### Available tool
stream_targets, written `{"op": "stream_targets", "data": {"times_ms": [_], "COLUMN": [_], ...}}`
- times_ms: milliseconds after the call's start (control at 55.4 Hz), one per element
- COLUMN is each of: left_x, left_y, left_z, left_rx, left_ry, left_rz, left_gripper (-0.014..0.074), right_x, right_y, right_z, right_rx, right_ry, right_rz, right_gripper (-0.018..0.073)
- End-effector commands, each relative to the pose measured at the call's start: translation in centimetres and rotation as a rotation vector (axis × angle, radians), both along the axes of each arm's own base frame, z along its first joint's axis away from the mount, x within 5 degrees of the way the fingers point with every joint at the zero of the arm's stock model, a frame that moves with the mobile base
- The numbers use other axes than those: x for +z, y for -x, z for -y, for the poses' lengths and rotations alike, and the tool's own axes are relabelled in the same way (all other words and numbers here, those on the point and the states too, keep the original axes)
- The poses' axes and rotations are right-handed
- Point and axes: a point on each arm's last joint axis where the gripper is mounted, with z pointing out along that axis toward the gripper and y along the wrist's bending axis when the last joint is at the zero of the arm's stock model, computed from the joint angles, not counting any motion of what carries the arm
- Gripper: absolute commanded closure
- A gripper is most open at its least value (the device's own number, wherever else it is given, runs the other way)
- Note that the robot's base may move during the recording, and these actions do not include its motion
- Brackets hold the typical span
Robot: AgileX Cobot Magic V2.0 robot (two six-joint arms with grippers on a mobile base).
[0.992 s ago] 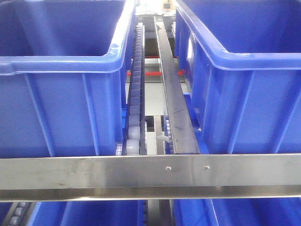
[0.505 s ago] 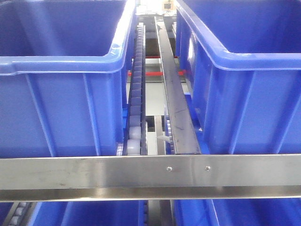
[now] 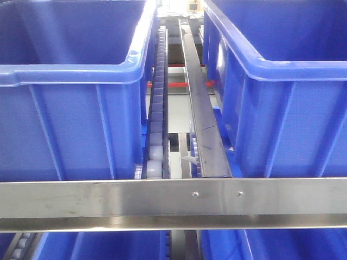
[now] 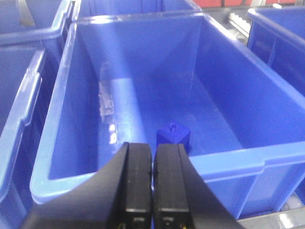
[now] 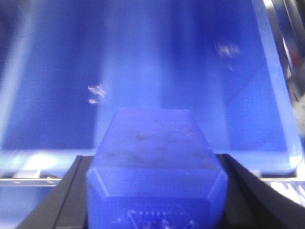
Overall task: Pick and sort blue part to right shelf
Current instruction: 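Lower the left gripper into a blue bin and open it, then lower the right gripper into a blue bin and open it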
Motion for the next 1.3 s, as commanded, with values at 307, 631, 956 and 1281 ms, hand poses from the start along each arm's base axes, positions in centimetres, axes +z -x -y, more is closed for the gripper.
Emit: {"op": "stream_targets", "data": {"times_ms": [307, 631, 956, 1281], "left_x": [1.4, 1.3, 1.3, 1.3], "left_y": [0.0, 0.0, 0.0, 0.0], "left_z": [0.0, 0.0, 0.0, 0.1], "left_rx": [-0.006, -0.005, -0.006, -0.013], "left_ry": [0.016, 0.014, 0.016, 0.038], "left_rz": [0.080, 0.072, 0.072, 0.067], "left_gripper": [0.0472, 0.0472, 0.0472, 0.0472], "right_x": [-2.4, -8.3, -13.6, -14.9], "right_y": [-11.7, -19.1, -23.1, -23.5], "right_z": [0.6, 0.9, 0.7, 0.7], "right_rx": [0.067, 0.127, 0.128, 0.107], "right_ry": [0.013, 0.071, 0.070, 0.050], "right_rz": [-0.121, -0.125, -0.237, -0.276], "right_gripper": [0.0402, 0.0399, 0.0399, 0.0081]}}
